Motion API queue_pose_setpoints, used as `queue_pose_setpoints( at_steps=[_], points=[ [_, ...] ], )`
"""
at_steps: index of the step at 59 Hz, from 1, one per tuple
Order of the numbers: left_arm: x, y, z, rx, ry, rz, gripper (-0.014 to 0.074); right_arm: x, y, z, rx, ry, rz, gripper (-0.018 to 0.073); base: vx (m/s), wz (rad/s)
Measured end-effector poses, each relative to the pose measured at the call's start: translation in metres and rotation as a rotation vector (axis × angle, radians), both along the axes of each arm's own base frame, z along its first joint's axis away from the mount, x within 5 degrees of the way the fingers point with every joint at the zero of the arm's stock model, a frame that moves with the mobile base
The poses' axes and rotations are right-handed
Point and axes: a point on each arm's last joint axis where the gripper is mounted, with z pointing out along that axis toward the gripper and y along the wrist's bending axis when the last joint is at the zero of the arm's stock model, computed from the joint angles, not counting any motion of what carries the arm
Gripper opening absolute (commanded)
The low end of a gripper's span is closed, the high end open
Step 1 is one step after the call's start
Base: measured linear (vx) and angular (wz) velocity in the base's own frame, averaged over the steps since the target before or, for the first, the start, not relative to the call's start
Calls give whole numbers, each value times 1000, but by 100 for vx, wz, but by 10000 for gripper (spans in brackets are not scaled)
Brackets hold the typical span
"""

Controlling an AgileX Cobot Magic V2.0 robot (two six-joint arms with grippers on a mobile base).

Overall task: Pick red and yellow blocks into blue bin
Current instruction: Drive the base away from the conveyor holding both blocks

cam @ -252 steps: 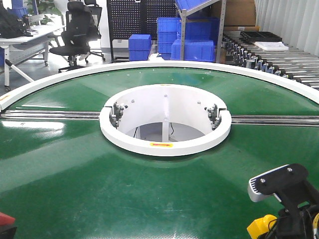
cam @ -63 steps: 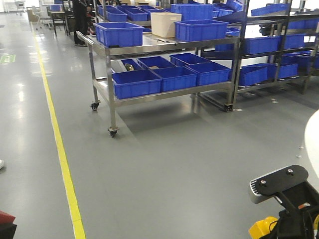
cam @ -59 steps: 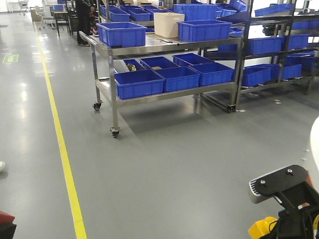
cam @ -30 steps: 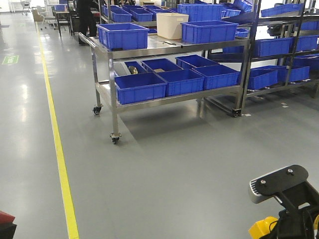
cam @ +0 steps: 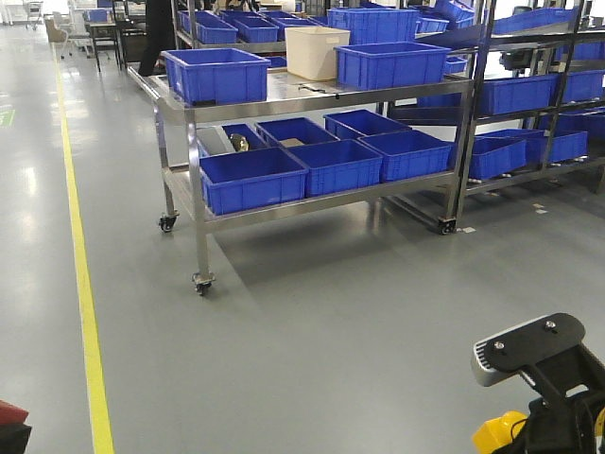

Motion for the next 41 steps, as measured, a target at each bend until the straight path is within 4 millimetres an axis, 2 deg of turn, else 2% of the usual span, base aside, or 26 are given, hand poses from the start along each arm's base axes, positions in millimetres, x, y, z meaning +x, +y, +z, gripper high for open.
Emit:
queue_pose_setpoints(
  at_steps=[41],
  points=[
    [0, 0, 0, 0, 1, 0, 324, -1, -1, -1, -5, 12, -2, 228, 40, -7]
  ],
)
